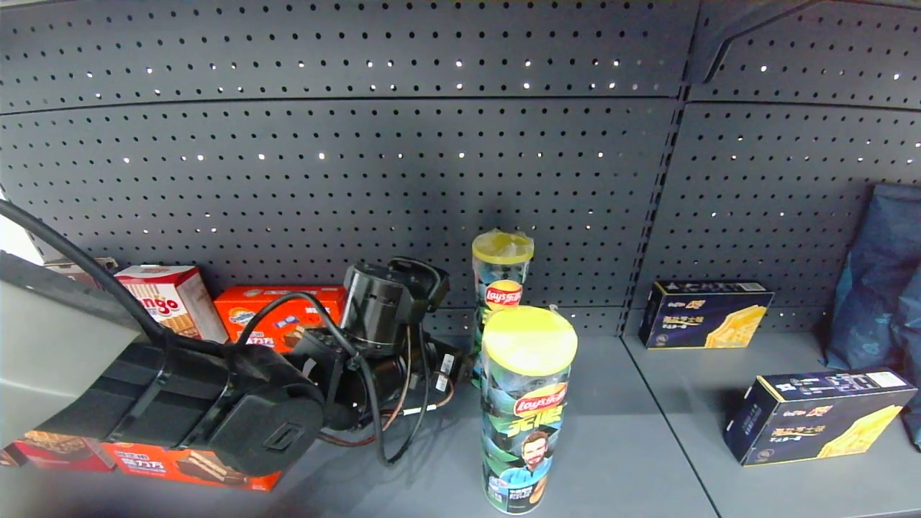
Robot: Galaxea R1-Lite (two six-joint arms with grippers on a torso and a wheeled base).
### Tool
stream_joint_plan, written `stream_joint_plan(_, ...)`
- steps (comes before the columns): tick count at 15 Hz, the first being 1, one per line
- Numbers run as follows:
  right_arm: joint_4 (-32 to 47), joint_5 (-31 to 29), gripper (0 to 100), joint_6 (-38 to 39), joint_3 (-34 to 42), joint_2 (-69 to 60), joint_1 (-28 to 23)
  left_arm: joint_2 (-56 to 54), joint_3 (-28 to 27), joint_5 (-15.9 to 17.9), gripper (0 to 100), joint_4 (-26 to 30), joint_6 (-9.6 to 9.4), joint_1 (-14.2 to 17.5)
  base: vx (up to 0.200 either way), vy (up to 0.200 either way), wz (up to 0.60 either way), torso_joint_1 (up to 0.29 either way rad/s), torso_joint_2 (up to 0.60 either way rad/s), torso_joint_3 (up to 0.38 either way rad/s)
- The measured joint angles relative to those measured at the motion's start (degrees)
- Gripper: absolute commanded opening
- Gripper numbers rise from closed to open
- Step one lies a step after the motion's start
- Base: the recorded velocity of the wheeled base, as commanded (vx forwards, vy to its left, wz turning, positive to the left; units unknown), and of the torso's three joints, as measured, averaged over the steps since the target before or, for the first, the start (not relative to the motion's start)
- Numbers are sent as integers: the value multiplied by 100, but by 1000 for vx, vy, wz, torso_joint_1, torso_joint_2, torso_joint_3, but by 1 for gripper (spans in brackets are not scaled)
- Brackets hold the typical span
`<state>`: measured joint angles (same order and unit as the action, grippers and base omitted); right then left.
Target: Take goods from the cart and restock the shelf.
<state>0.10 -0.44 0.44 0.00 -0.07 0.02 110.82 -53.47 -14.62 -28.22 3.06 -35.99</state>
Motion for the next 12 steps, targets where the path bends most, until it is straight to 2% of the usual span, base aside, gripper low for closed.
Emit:
stream_joint_plan(4, 0, 1, 100, 0, 0, 0, 0, -252, 206, -2, 100, -5, -72, 85, 0, 0, 0, 0, 0, 0)
stream_joint_plan(8, 0, 0, 100, 0, 0, 0, 2, -962, 650, 33, 100, 0, -429, 305, 0, 0, 0, 0, 0, 0)
stream_joint_plan(12, 0, 0, 100, 0, 0, 0, 0, -1863, 1240, 222, 100, 0, -571, 324, 0, 0, 0, 0, 0, 0)
